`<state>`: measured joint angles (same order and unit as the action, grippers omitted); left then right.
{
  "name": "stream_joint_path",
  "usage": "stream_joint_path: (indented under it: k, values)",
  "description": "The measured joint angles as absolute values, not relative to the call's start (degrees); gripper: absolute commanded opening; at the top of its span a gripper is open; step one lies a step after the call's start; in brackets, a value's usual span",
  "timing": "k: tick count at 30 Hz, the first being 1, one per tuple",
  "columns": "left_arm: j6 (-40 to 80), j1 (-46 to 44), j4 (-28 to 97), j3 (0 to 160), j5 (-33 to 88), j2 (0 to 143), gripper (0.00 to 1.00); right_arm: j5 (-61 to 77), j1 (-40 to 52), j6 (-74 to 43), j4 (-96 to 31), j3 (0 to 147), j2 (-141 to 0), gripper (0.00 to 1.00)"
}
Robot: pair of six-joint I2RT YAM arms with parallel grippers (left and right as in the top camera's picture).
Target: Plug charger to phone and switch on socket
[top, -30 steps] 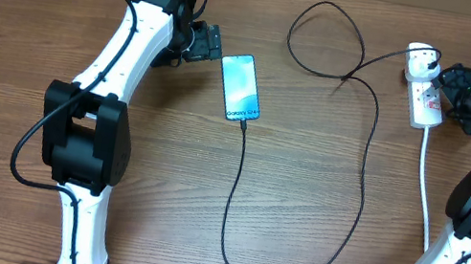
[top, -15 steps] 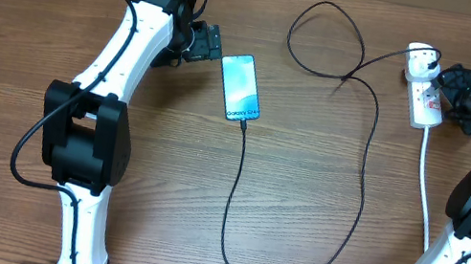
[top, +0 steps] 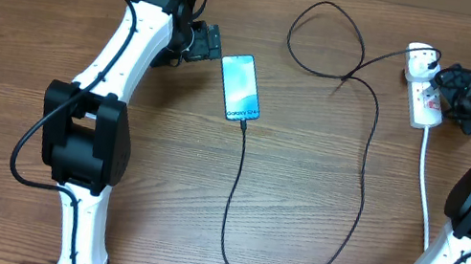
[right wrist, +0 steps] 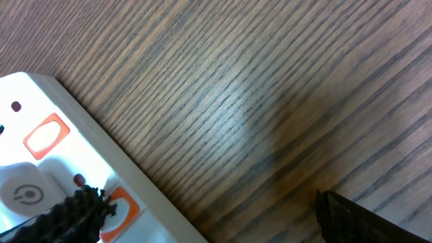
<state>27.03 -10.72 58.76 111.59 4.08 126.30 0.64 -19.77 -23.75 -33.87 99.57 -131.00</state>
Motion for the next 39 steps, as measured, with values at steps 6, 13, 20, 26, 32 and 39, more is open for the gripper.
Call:
stream_joint_path:
  k: [6,13,20,26,32,39]
  values:
    - [27.03,-10.72,58.76,111.59,4.08,126.3,0.99,0.6,-19.73,-23.75,-33.82,99.5,-131.0,1.0]
    - [27.03,-10.72,58.76,111.59,4.08,126.3,1.0,0.69,-19.73,-23.57,-34.11,99.5,-131.0,1.0]
    - [27.03,-10.72,58.76,111.59,4.08,126.3,1.0,1.37,-19.86,-21.69,-34.63,99.53,-131.0,1.0]
    - [27.03,-10.72,58.76,111.59,4.08,126.3,0.99,2.22,-19.88,-20.32,-35.4,99.59,-130.98,1.0]
    - [27.03,-10.72,58.76,111.59,4.08,126.3,1.0,2.24,-19.9,-19.99,-35.86,99.61,-130.98,1.0]
    - [27.03,-10.72,58.76,111.59,4.08,126.3,1.0,3.22,-19.88,-19.09,-38.13,99.85,-130.26,1.0]
